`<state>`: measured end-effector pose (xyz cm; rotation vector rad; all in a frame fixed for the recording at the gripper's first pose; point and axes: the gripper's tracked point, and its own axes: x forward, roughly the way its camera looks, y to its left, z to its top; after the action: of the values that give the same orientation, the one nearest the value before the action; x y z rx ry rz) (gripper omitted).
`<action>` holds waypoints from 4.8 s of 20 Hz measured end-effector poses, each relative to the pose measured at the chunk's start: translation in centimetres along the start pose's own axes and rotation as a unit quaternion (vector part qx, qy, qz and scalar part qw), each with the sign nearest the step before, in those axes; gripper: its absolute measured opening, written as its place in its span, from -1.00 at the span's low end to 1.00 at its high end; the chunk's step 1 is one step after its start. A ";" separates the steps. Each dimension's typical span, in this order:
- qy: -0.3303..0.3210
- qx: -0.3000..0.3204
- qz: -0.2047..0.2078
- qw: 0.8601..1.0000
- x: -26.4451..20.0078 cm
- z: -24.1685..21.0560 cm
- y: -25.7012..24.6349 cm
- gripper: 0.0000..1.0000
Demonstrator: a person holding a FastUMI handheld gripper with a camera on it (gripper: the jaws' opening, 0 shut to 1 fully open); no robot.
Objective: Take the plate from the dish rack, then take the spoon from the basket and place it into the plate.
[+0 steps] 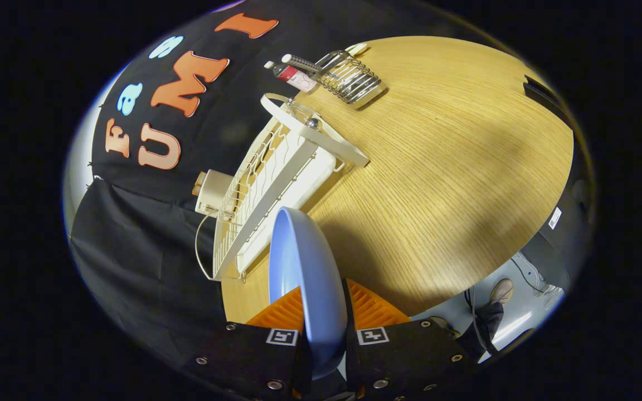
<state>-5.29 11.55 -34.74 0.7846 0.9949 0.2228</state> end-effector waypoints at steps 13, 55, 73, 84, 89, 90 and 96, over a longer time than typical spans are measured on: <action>-0.094 -0.146 -0.159 0.972 -5.3 9.4 -4.2 0.91; -0.215 -0.398 -0.220 0.864 -1.6 28.7 2.9 -0.90; -0.283 -0.429 -0.186 0.837 -11.8 23.7 9.6 -0.90; -0.251 -0.469 -0.102 0.840 -15.9 12.9 15.4 -0.90; -0.220 -0.491 -0.078 0.839 -15.2 8.5 15.5 -0.91; -0.211 -0.497 -0.072 0.839 -14.8 7.7 15.5 -0.90; -0.155 -0.519 -0.042 0.840 -11.9 3.0 15.4 -0.90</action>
<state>-6.67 15.07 -15.42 -0.2274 0.4630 0.4848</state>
